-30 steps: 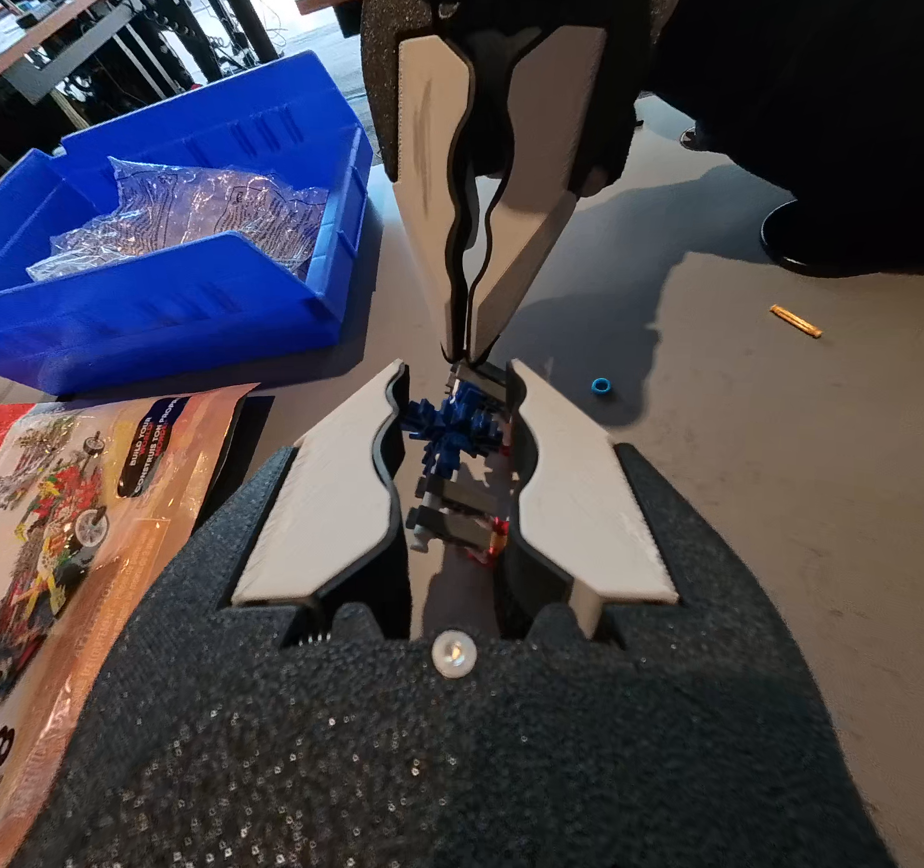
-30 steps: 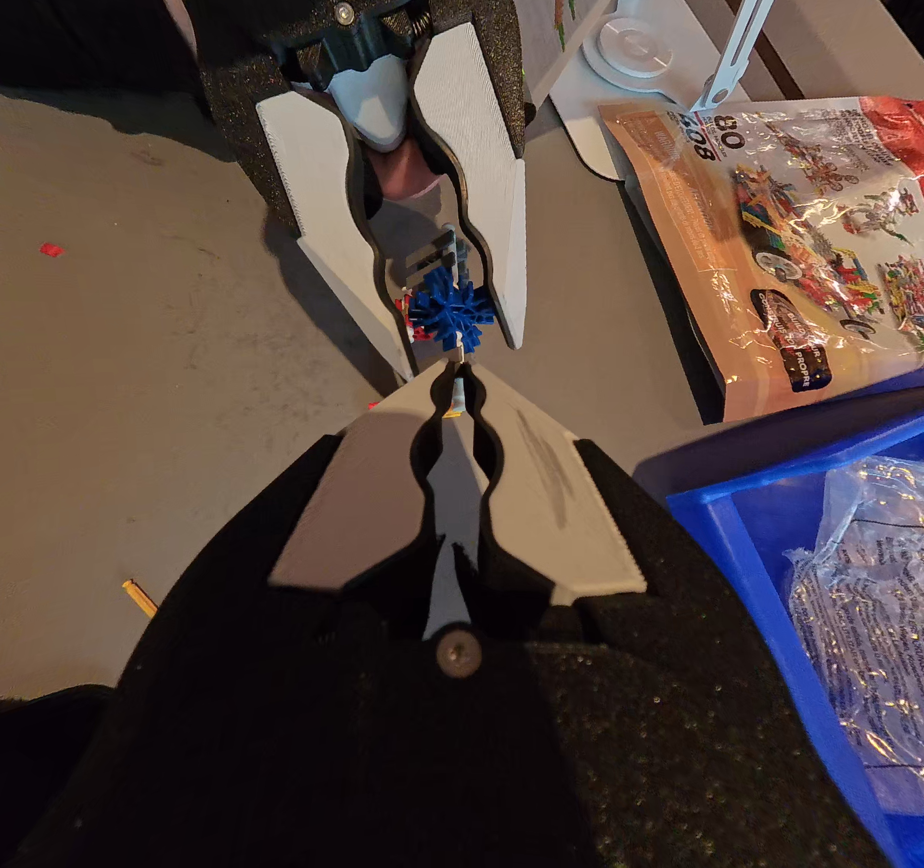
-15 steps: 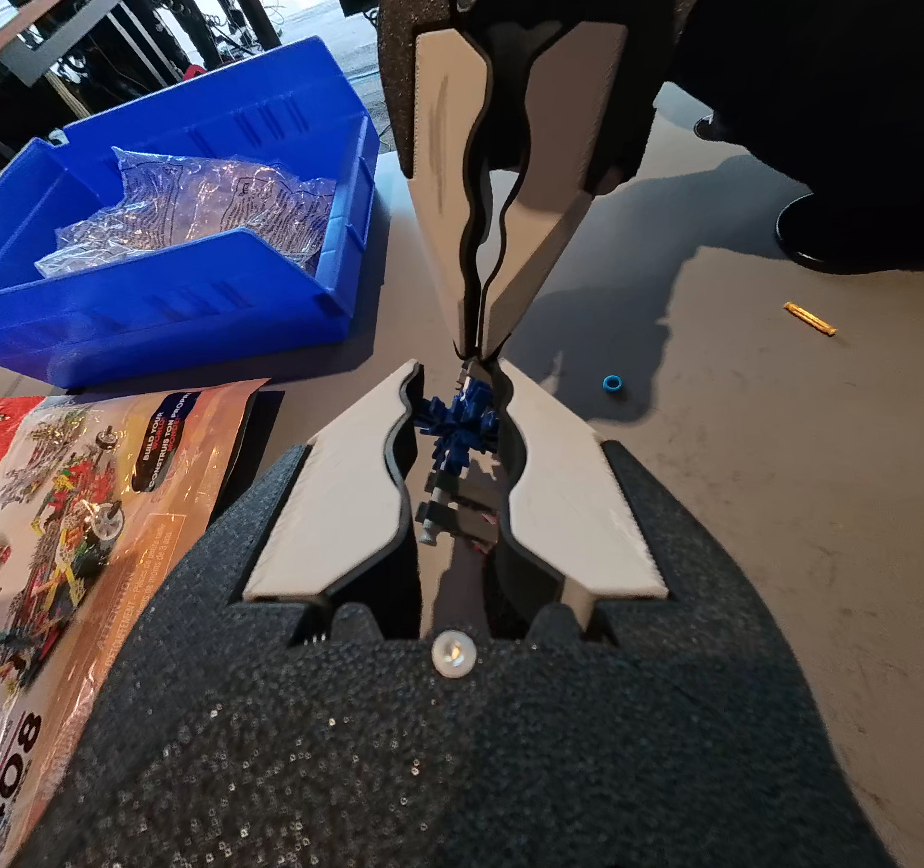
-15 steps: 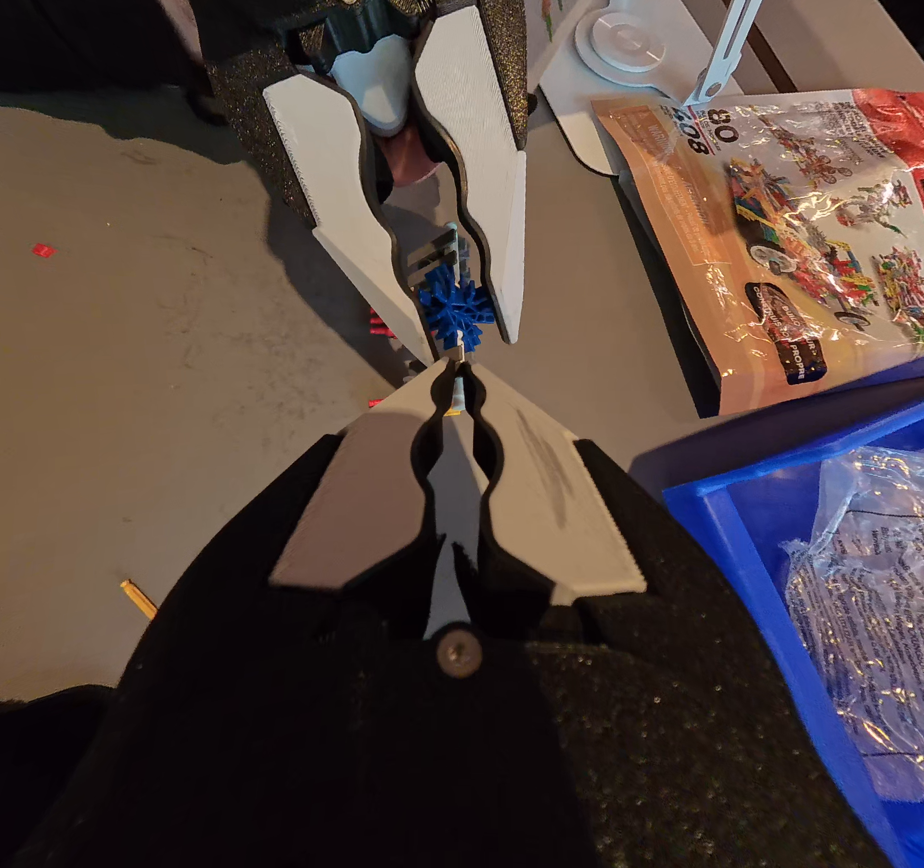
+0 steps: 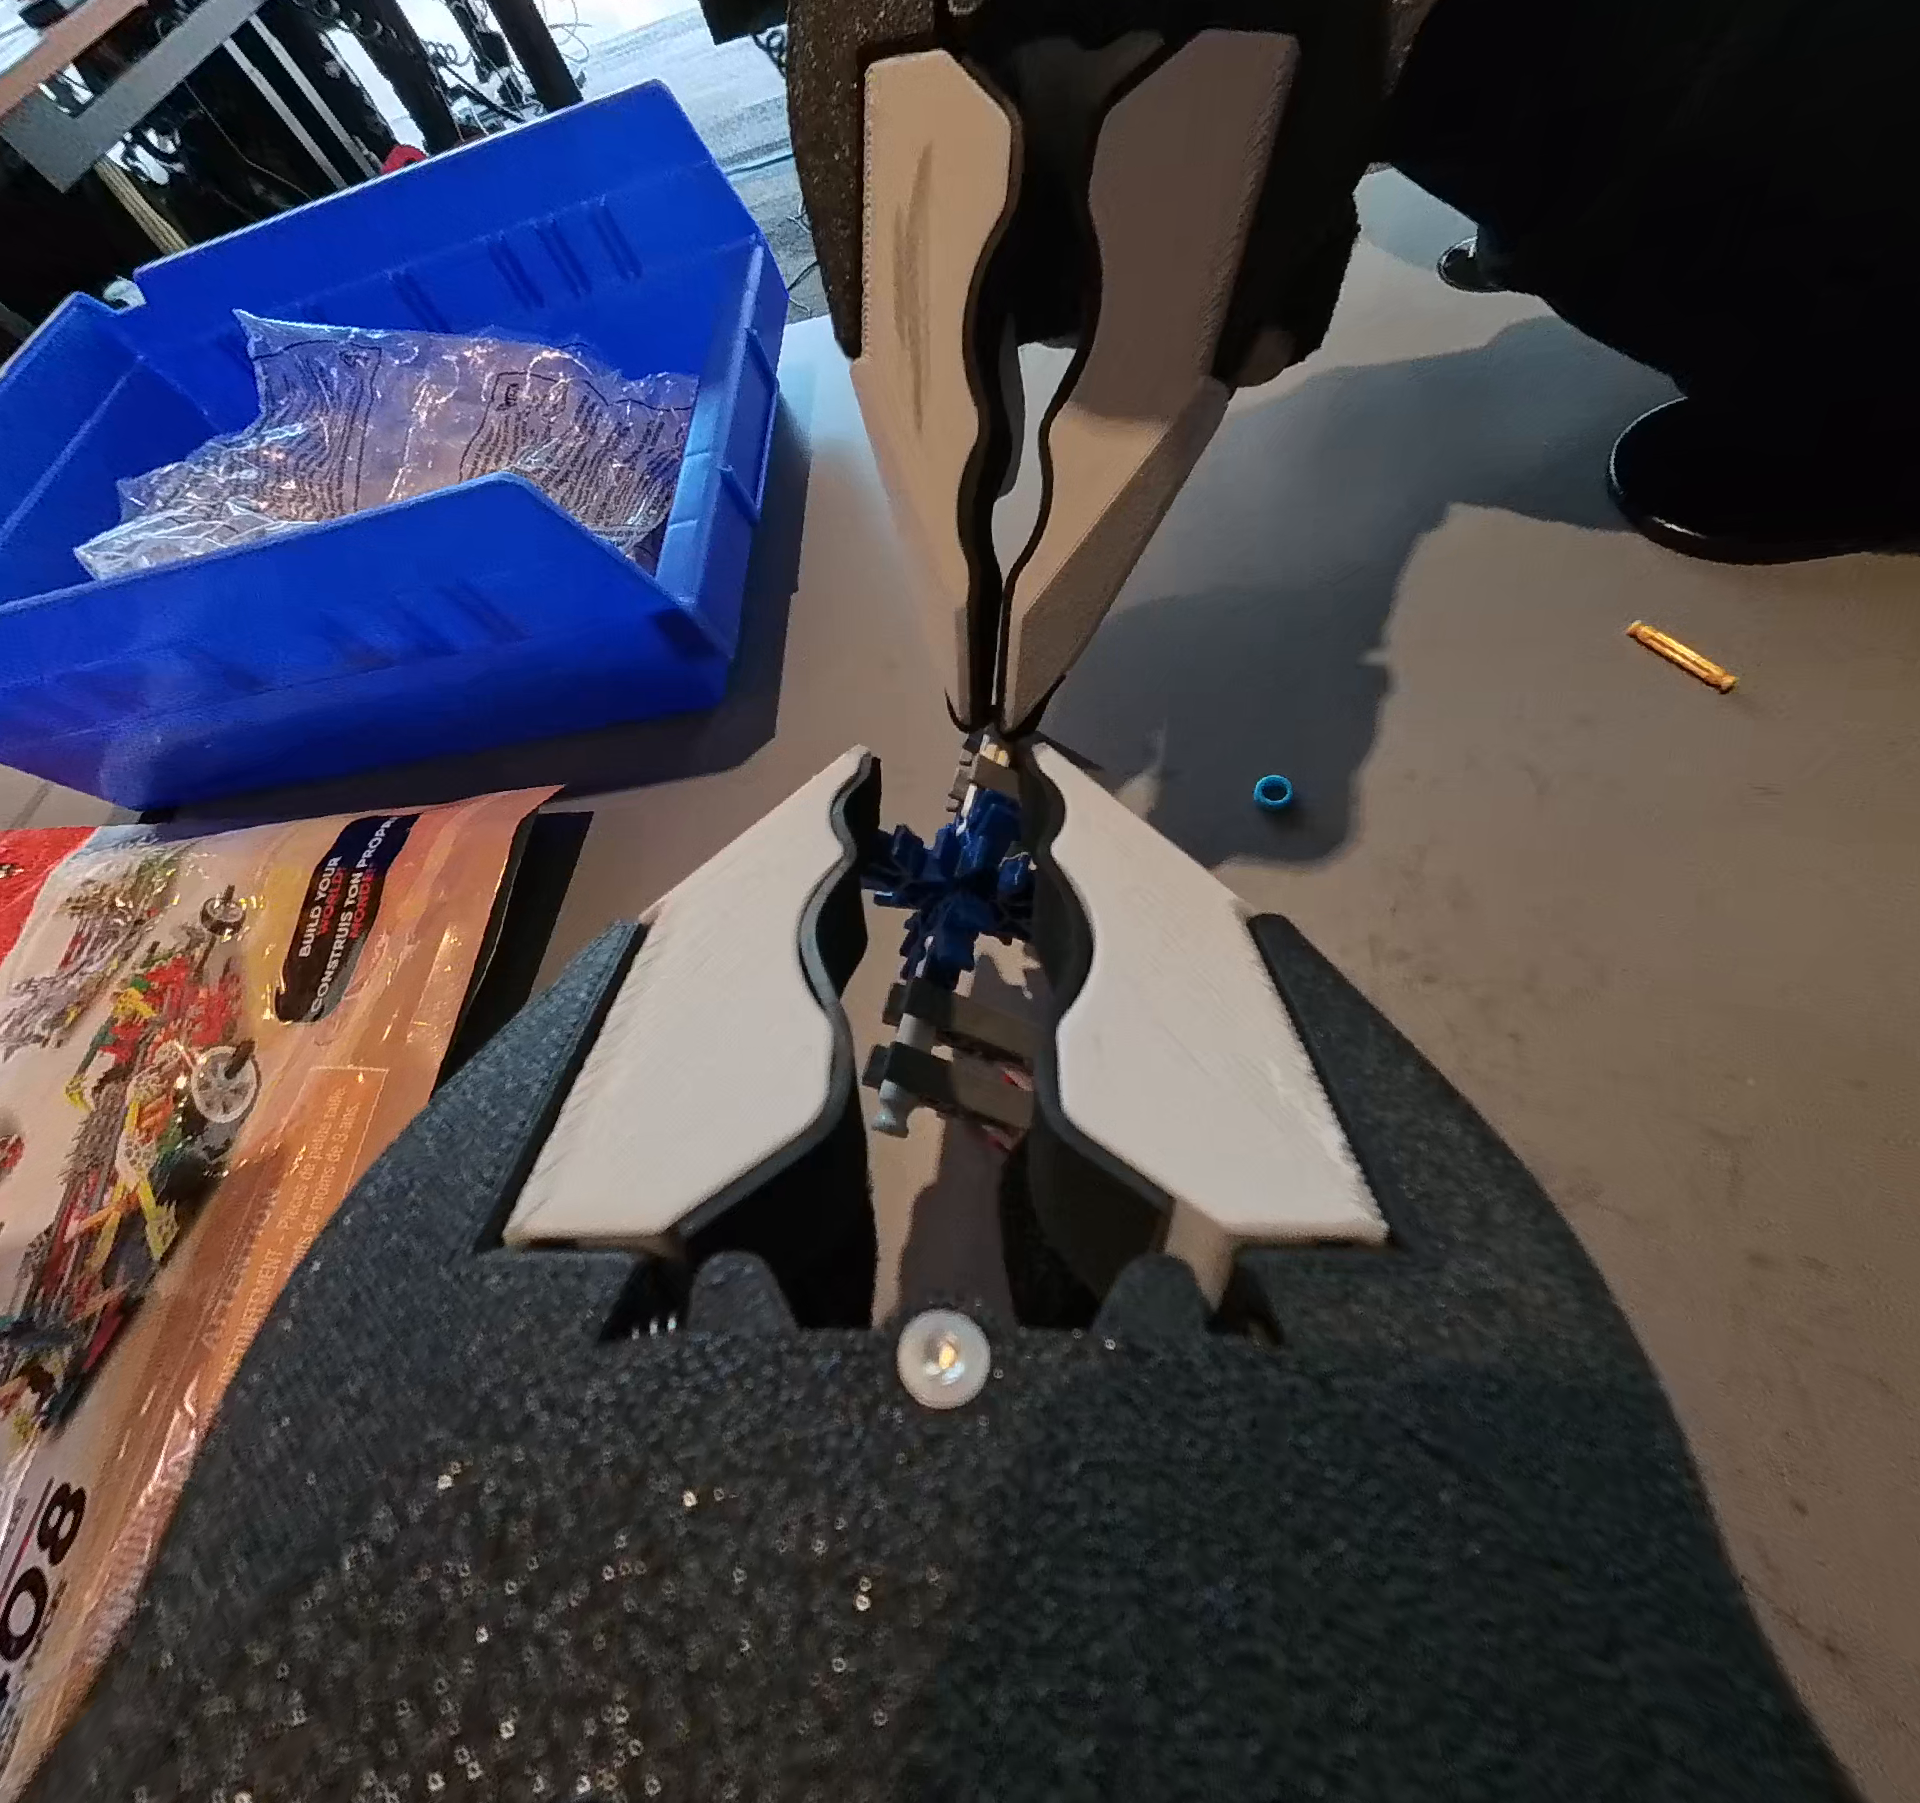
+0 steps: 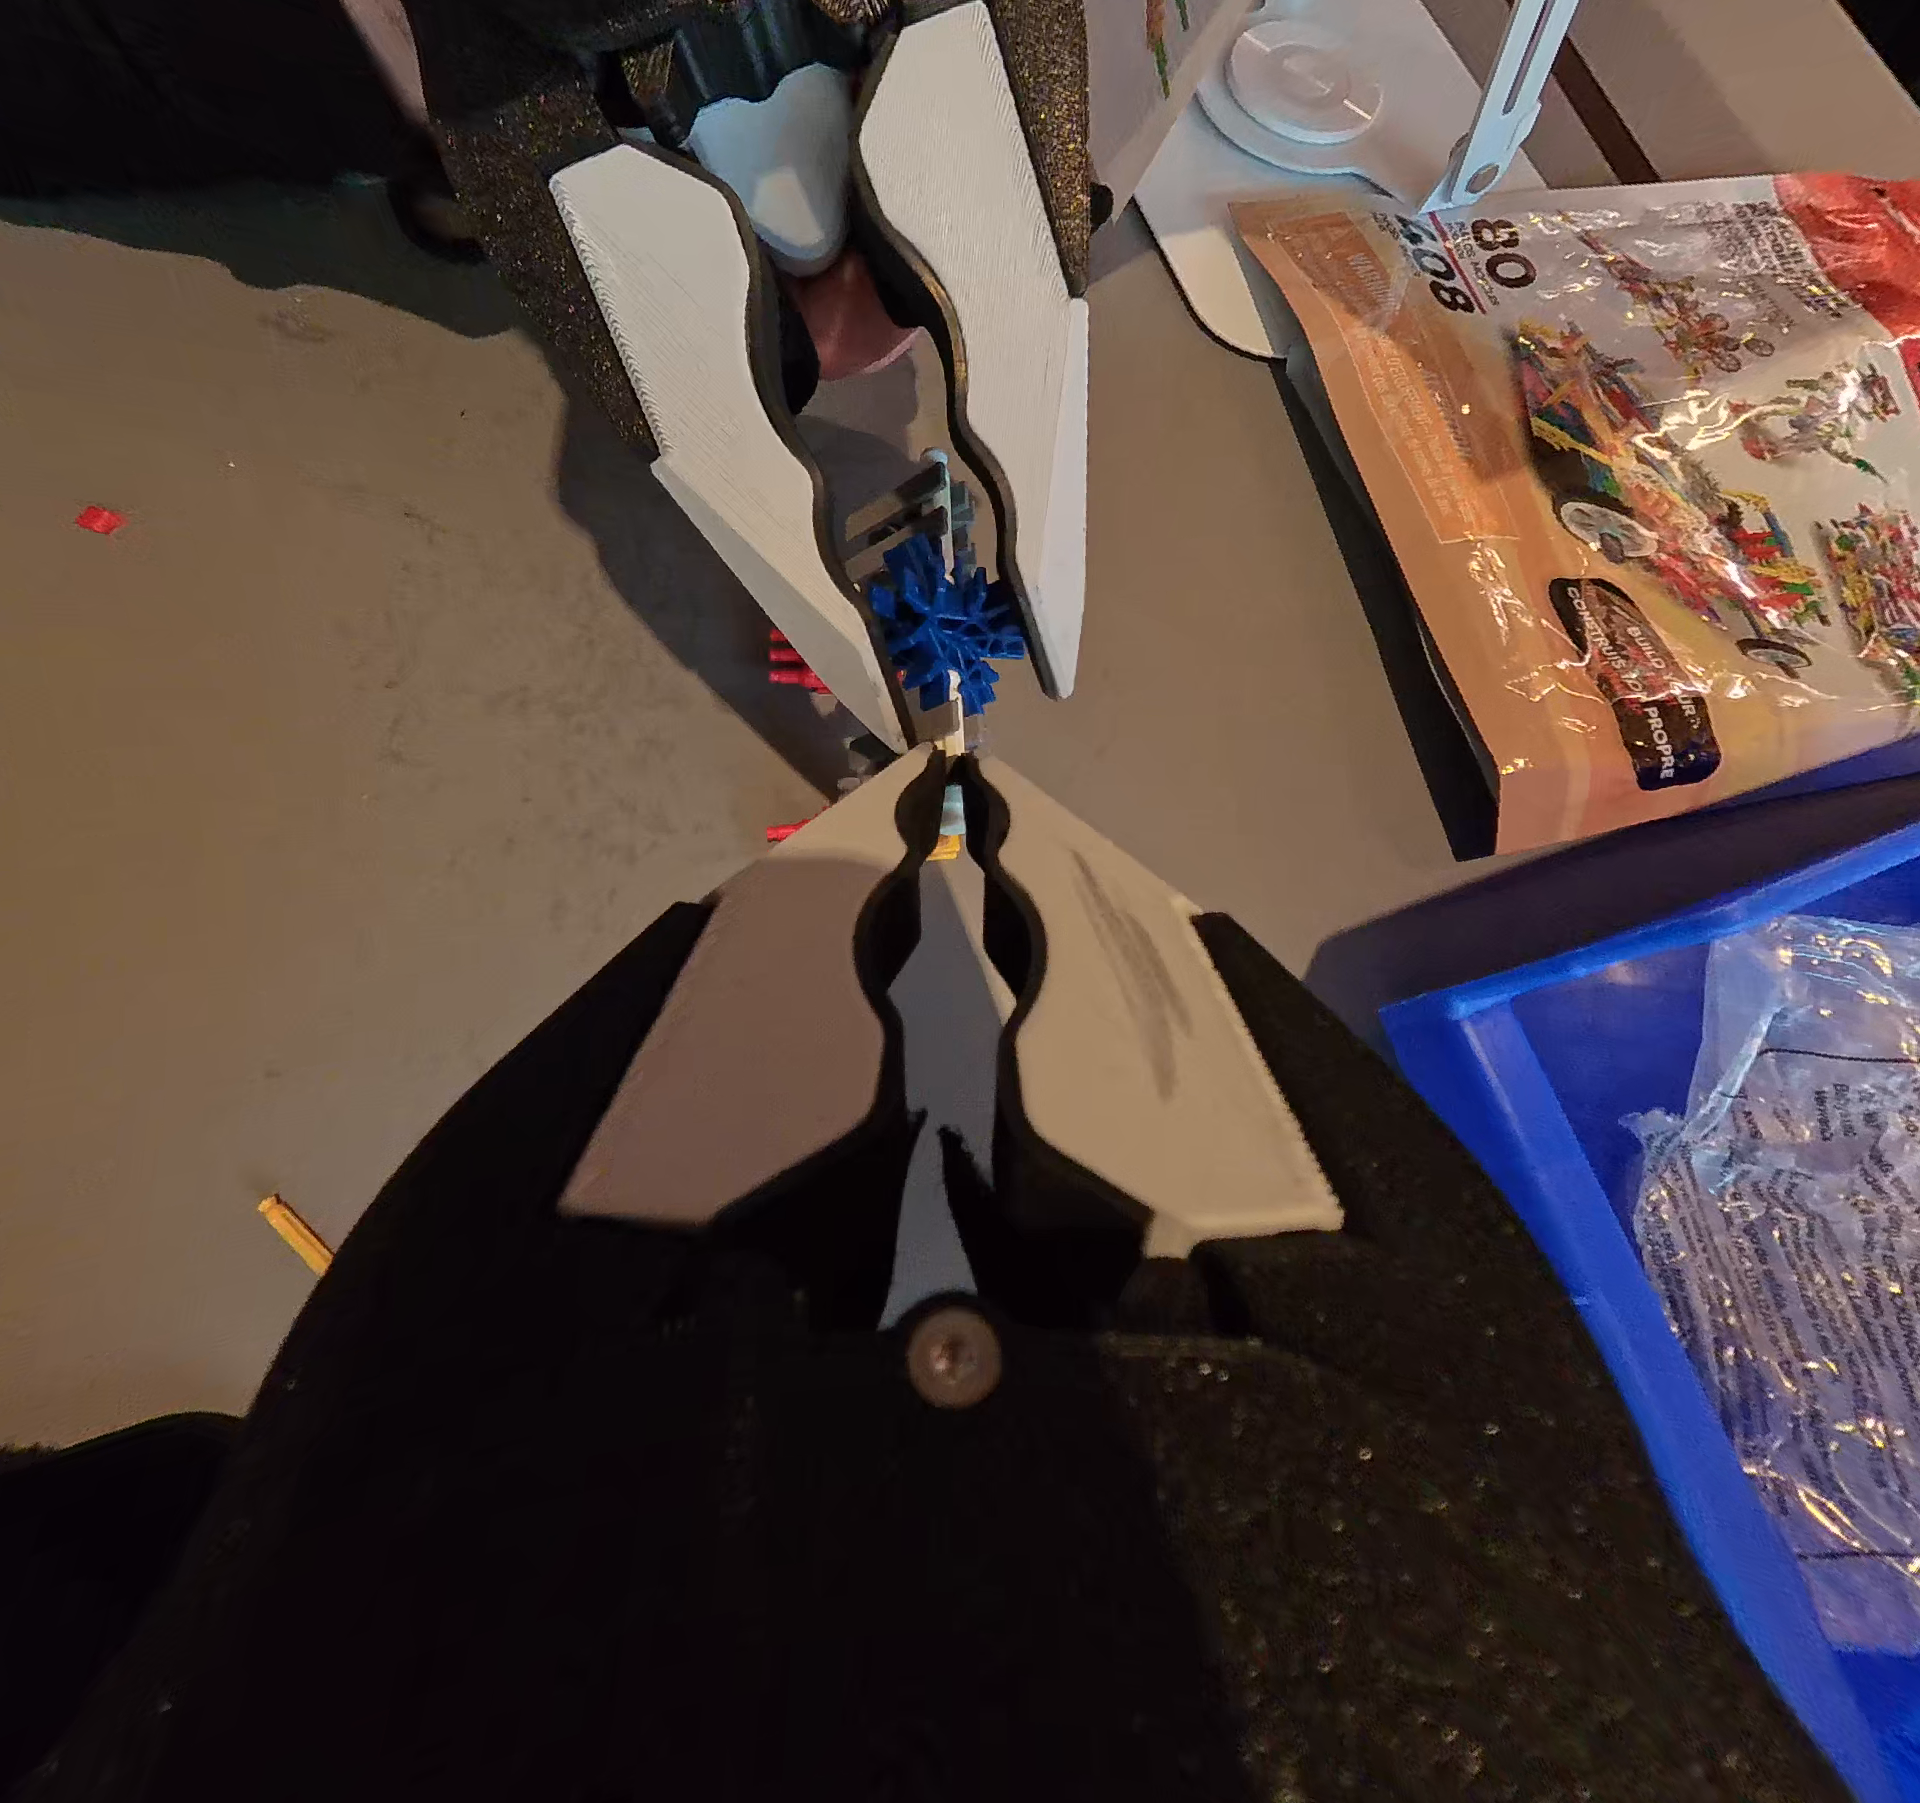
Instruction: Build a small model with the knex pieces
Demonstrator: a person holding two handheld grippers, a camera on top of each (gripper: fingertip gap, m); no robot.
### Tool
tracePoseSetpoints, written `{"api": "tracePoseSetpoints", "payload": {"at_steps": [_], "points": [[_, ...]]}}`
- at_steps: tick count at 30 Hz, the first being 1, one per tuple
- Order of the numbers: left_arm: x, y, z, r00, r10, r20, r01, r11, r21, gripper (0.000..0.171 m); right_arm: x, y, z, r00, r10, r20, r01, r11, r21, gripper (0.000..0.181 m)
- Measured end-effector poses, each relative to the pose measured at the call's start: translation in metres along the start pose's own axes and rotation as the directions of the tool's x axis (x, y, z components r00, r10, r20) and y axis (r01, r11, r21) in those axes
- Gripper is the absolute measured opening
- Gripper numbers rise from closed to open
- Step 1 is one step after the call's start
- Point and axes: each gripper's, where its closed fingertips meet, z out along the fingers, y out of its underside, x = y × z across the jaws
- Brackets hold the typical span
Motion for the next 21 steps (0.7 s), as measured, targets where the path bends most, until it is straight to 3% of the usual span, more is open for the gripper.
{"api": "tracePoseSetpoints", "payload": {"at_steps": [3,5,9,16,21], "points": [[-0.003,0.001,-0.001,1.000,-0.012,0.014,0.012,1.000,0.004,0.029,-0.001,-0.008,-0.004,1.000,0.006,0.005,-0.006,0.999,0.054,0.002],[-0.007,-0.001,-0.005,0.999,-0.045,0.021,0.045,0.999,0.019,0.045,-0.002,-0.017,-0.013,1.000,0.006,0.013,-0.007,0.993,0.119,0.003],[-0.012,-0.016,-0.029,0.996,-0.084,0.020,0.083,0.993,0.079,0.046,0.004,-0.010,-0.018,0.999,0.033,-0.007,-0.032,0.993,0.117,0.006],[-0.028,-0.003,-0.055,0.989,-0.115,0.087,0.115,0.993,0.005,0.045,0.001,-0.002,-0.008,0.999,0.042,0.015,-0.043,0.996,0.077,0.009],[-0.025,0.010,-0.058,0.991,-0.117,0.070,0.121,0.991,-0.058,0.043,0.001,0.000,-0.005,0.999,0.048,0.023,-0.050,0.996,0.069,0.010]]}}
